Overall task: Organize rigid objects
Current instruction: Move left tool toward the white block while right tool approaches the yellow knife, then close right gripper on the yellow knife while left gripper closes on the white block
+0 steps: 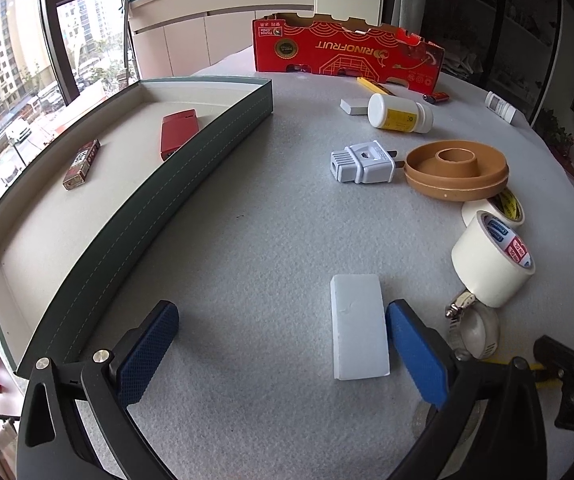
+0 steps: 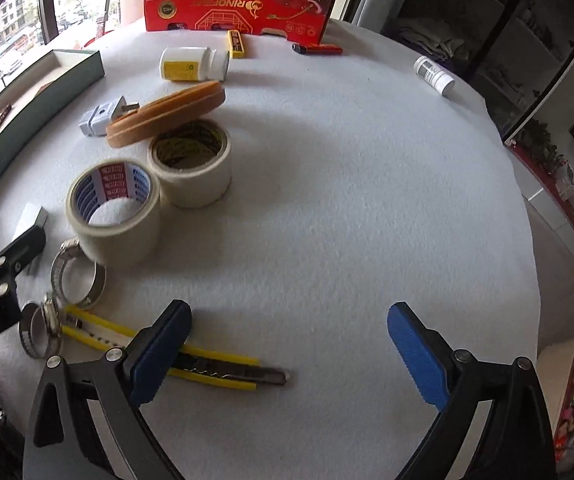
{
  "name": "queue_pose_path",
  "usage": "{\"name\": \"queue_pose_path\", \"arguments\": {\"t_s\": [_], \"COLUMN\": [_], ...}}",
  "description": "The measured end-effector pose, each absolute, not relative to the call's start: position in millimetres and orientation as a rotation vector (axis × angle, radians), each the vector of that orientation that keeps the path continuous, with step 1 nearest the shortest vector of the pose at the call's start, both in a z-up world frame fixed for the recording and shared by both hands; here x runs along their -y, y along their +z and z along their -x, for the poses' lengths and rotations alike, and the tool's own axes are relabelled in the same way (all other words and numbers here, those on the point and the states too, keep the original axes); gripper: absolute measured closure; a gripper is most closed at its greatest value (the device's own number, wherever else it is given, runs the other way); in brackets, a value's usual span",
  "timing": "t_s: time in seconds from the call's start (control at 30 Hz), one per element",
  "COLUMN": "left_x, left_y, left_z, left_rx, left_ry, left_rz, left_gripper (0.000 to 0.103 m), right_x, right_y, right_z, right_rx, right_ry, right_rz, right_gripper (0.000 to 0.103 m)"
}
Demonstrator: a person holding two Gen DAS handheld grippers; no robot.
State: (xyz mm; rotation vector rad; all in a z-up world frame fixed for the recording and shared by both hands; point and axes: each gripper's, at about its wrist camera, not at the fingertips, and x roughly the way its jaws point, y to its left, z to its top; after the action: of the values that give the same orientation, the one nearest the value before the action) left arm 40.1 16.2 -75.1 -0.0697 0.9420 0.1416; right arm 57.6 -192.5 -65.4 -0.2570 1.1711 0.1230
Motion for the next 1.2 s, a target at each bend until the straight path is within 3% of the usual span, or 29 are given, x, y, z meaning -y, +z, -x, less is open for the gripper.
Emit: {"name": "queue_pose_path", "arguments": {"t_s": [0.1,0.27,0.47,0.63,0.77,0.8,1.2], "left_x": [-16,-16,-16,-16,-12,-9,9], "left_y": [-75,-75,-75,-75,-74,-74,-75], "left_z": [-39,-40,-39,-39,-41,-42,-48], "left_rx": [-0.935,-0.938,-0.935,-0.933,-0.943,-0.946,-0.939], "left_ry": [0.140,0.135,0.135,0.142,0.143,0.132,0.076], "left_rz": [0.068,0.065,0.066,0.069,0.071,0.067,0.045], "left_gripper": [0.000,0.000,0.000,0.000,0.000,0.000,0.000], "right_x": [199,181,144,132,147,154,187], "right_y": [-71,-58,-67,-71,-63,-63,-60], "right_z": [-35,-24,-19,-14,-18,-21,-23], "right_rx": [-1.251,-1.164,-1.212,-1.198,-1.185,-1.186,-1.168], "right_ry": [0.269,0.364,0.433,0.383,0.316,0.281,0.202], "right_rz": [0.208,0.292,0.261,0.290,0.238,0.224,0.150], "right_gripper": [0.004,0.004,0.004,0.021,0.074,0.081,0.079]}}
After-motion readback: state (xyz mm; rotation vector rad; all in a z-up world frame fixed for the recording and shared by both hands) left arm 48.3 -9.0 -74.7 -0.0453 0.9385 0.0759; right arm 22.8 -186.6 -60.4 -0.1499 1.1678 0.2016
